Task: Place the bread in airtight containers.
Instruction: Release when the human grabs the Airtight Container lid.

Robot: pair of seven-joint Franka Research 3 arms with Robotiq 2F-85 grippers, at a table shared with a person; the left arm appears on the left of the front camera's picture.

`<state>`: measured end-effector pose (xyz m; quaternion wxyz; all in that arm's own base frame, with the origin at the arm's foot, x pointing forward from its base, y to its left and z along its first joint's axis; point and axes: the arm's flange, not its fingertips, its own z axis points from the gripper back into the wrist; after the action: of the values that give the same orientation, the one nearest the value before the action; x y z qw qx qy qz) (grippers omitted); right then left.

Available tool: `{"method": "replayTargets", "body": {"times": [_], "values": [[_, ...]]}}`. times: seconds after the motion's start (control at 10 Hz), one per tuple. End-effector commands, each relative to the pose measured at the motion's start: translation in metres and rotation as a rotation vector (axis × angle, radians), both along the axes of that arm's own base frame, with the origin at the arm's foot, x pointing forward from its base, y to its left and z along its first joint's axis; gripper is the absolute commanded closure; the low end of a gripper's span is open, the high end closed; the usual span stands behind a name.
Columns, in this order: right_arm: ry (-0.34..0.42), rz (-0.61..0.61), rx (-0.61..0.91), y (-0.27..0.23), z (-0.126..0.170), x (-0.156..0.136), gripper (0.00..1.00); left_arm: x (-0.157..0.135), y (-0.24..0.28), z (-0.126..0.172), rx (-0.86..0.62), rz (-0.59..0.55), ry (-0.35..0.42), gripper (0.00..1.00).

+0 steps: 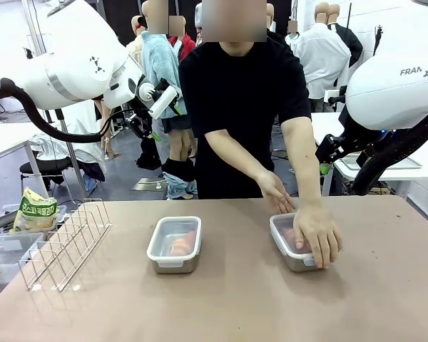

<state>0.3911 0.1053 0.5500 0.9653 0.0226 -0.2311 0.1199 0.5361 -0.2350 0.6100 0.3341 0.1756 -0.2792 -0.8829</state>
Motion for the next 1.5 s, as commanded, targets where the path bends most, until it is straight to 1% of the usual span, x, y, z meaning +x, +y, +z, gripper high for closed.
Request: {"method": "replayTargets", "body": {"times": [0.0, 1.4], "values": [[0.0, 0.0, 0.001, -0.0002, -0.0006, 0.0, 0.0, -0.0003, 0.0008, 0.0007, 0.0, 0.001, 0.001, 0.0], [0.0, 0.0, 0.001, -0.0002, -0.0006, 0.0, 0.0, -0.0003, 0.0008, 0.0007, 0.0, 0.001, 0.001, 0.0]]}}
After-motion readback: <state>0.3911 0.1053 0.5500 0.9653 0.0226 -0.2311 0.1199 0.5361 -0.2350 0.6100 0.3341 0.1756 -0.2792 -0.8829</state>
